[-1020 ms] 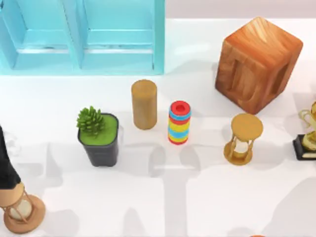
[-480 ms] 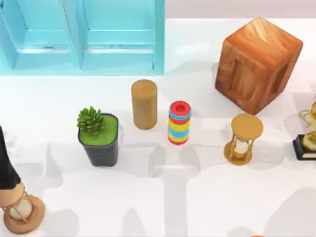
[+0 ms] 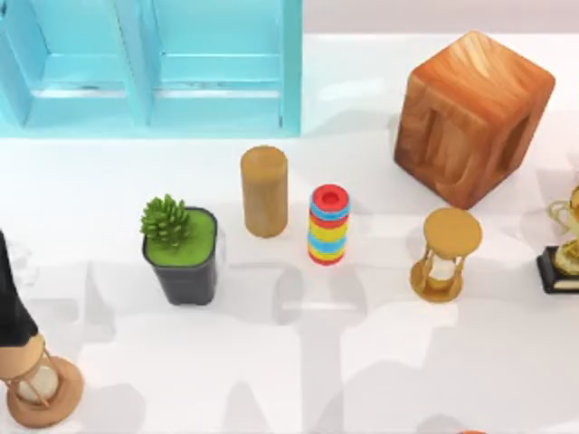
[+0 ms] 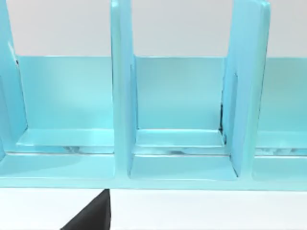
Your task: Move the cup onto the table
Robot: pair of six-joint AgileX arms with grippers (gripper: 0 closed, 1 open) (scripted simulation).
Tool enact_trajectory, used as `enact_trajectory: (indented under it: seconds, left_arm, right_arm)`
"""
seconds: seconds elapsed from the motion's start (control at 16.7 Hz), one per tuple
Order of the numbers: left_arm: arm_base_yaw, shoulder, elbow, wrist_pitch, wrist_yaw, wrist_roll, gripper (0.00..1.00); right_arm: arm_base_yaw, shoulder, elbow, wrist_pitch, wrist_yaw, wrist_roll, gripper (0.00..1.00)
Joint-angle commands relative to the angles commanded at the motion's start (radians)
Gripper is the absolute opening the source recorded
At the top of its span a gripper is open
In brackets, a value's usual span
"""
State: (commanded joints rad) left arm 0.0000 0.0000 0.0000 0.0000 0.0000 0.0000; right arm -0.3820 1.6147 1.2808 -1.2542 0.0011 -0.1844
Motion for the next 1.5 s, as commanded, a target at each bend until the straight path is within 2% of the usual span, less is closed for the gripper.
enact_trajectory:
  seconds: [0.24, 0.6, 0.78, 0.96, 1.2, 1.5]
  left_arm:
    - [0.000, 0.000, 0.000, 0.000, 0.000, 0.000, 1.00]
    - [0.000, 0.000, 0.000, 0.000, 0.000, 0.000, 1.00]
    - [0.000, 0.000, 0.000, 0.000, 0.000, 0.000, 1.00]
    - [0.000, 0.000, 0.000, 0.000, 0.000, 0.000, 1.00]
    - [0.000, 0.000, 0.000, 0.000, 0.000, 0.000, 1.00]
    - [0.000, 0.000, 0.000, 0.000, 0.000, 0.000, 1.00]
  right_arm:
    - [0.130, 0.004, 0.042, -0.019, -0.001, -0.040, 0.00]
    - [0.141, 0.007, 0.042, -0.018, -0.003, -0.038, 0.00]
    - [0.207, -0.006, 0.108, -0.041, 0.021, 0.029, 0.00]
    - [0.364, -0.004, 0.263, -0.079, 0.059, 0.191, 0.00]
    - [0.675, 0.085, 0.503, -0.131, 0.095, 0.520, 0.00]
    - [1.042, 0.328, 0.628, -0.173, 0.092, 0.865, 0.00]
